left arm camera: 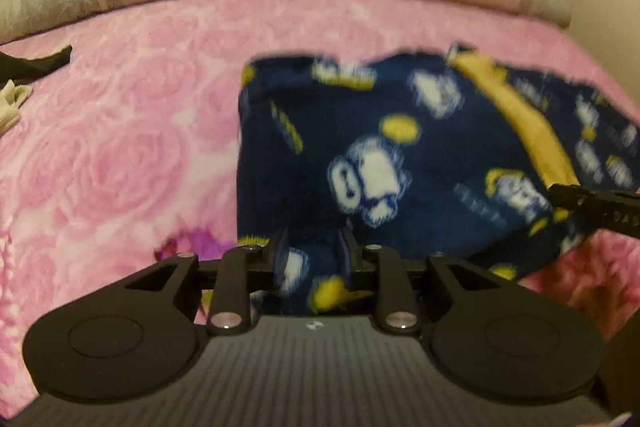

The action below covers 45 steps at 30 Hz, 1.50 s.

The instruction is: Fold clothes

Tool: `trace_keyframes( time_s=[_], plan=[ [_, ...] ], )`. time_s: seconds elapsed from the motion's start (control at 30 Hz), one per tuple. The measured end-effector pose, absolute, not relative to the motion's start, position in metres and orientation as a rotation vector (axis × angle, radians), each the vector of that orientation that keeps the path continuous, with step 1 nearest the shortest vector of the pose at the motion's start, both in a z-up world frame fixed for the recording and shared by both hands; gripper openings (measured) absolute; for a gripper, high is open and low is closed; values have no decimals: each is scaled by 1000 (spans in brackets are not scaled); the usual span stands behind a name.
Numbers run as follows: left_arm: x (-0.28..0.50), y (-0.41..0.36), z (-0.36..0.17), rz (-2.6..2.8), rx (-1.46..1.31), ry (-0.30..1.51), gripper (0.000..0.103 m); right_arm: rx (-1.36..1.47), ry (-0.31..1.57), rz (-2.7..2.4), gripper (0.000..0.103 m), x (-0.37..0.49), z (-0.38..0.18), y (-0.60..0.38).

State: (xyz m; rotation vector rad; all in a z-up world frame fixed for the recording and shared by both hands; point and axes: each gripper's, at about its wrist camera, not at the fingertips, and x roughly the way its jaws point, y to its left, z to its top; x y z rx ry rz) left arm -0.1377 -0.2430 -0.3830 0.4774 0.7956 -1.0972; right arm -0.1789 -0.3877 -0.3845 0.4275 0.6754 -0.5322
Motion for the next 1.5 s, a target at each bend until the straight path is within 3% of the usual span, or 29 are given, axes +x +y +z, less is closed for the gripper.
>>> trace_keyframes(
  time_s=[0.13, 0.3, 0.37, 0.4, 0.43, 0.73, 1.5],
  plan=[
    [-151, -236, -373, -1056, 503, 775, 23, 411, 749, -531, 35, -175, -393, -378],
    [-166, -222, -355, -1026, 503, 779, 34, 433, 735, -536, 36, -194, -378, -361],
    [-174, -216, -348, -1022, 511, 775, 37, 449, 735, -564, 57, -203, -374, -355],
    [-178, -213, -345, -1023, 515, 772, 39, 454, 726, -575, 78, -208, -371, -352],
    [-183, -210, -342, -1024, 519, 769, 41, 453, 711, -582, 80, -214, -368, -348],
    [-220, -182, -308, -1070, 501, 710, 53, 439, 657, -644, 80, -246, -331, -325],
    [-258, -109, -278, -1125, 464, 614, 60, 416, 546, -678, 80, -320, -287, -264]
  ],
)
